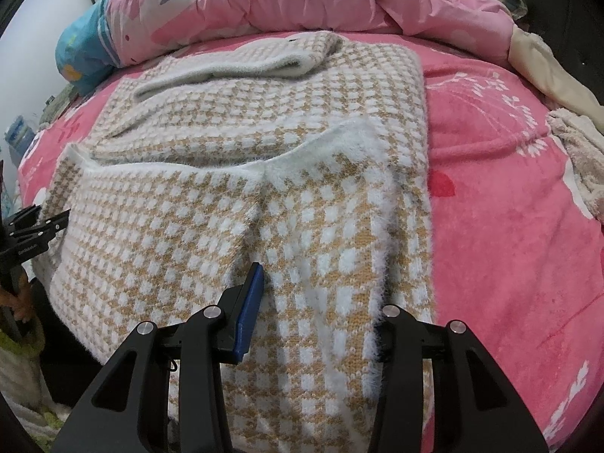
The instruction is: Fold large clothes
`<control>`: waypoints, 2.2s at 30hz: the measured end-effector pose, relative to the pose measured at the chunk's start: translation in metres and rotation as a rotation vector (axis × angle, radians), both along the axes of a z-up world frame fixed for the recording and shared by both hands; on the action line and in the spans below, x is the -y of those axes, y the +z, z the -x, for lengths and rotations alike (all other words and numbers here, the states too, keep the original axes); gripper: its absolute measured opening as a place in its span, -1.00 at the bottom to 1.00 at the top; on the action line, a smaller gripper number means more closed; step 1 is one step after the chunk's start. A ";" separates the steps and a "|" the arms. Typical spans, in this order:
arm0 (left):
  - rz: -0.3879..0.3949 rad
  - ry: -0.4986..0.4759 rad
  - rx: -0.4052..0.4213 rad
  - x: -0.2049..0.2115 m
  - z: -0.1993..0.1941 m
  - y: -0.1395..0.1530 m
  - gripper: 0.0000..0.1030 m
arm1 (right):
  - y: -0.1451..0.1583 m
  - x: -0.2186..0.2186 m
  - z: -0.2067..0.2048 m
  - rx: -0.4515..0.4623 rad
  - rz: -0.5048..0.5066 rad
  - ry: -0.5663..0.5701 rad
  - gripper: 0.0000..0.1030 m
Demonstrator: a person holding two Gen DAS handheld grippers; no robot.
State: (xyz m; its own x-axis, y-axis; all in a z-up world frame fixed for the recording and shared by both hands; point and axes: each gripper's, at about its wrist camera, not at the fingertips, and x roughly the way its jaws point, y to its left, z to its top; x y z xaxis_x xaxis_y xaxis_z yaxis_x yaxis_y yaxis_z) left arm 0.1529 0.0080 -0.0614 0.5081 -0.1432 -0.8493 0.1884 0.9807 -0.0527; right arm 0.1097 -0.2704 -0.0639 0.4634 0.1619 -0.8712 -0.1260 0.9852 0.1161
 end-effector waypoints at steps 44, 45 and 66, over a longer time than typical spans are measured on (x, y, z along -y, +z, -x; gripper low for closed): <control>0.130 0.086 0.222 -0.035 -0.014 0.048 -0.86 | 0.044 0.021 -0.009 0.225 -0.013 -0.117 -0.85; 0.126 0.092 0.204 -0.034 -0.015 0.042 -0.86 | 0.039 0.021 -0.011 0.210 -0.014 -0.118 -0.85; 0.113 0.045 0.044 -0.025 -0.019 0.020 -0.58 | 0.015 0.015 -0.018 0.119 -0.026 -0.128 -0.85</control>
